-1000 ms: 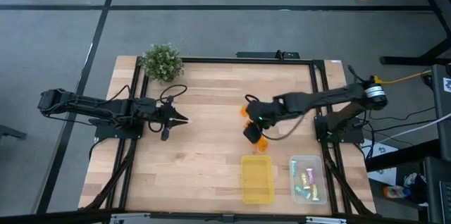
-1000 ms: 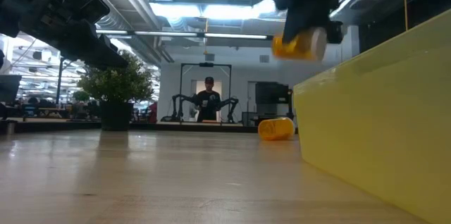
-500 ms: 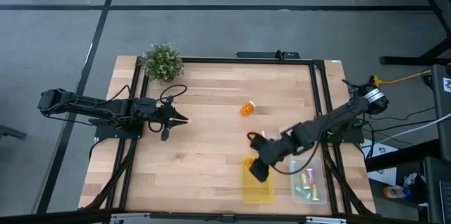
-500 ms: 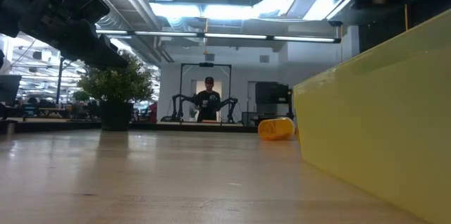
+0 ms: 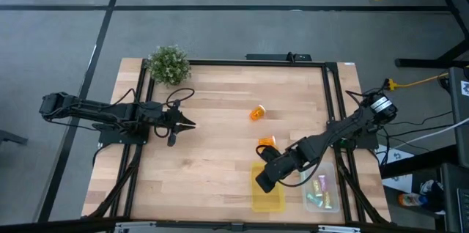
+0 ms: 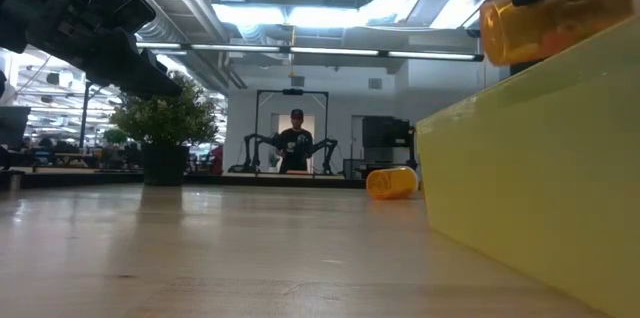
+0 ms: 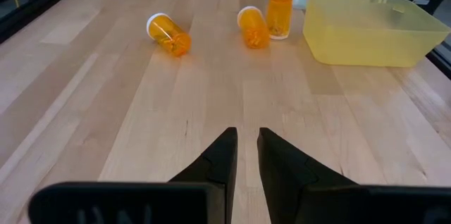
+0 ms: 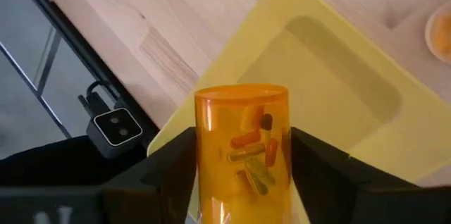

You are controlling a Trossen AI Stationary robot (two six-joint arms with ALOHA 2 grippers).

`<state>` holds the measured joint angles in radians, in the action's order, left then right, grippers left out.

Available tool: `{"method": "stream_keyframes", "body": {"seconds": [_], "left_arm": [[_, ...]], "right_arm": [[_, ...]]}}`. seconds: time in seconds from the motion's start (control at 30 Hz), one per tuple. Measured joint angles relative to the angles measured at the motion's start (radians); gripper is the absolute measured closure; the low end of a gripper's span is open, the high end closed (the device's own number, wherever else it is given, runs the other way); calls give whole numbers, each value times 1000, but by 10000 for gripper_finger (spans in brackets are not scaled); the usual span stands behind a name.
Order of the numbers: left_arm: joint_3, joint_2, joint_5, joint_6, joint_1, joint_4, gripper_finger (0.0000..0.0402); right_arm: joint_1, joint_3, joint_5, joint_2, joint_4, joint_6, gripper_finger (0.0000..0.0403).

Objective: Pick and place medicine bottles into bin by pill shape (circle, oval)
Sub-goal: Put the orange capsule bottle into the yellow bin

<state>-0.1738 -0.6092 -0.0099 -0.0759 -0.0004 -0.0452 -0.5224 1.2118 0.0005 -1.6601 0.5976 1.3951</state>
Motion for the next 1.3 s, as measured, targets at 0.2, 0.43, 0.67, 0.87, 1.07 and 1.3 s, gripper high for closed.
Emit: {"method": "stream_keyframes", "body": {"seconds": [0.2,0.43,0.67,0.87,1.07,1.3], "left_arm": [[0,0,0,0,0,0,351],[0,0,0,0,0,0,351],[0,0,0,-1,0,0,351],[0,0,0,-2,0,0,351],[0,0,0,-3,0,0,351],[0,0,0,-4,0,0,351]], "right_arm": [[0,0,-3,0,7,10,142],[6,0,-34,1,6,-21,133],[63,0,-39,1,-3,-109,139],[162,0,29,2,-2,-262,140],[279,0,52,2,19,-409,140],[396,0,155,2,29,-409,140]]}}
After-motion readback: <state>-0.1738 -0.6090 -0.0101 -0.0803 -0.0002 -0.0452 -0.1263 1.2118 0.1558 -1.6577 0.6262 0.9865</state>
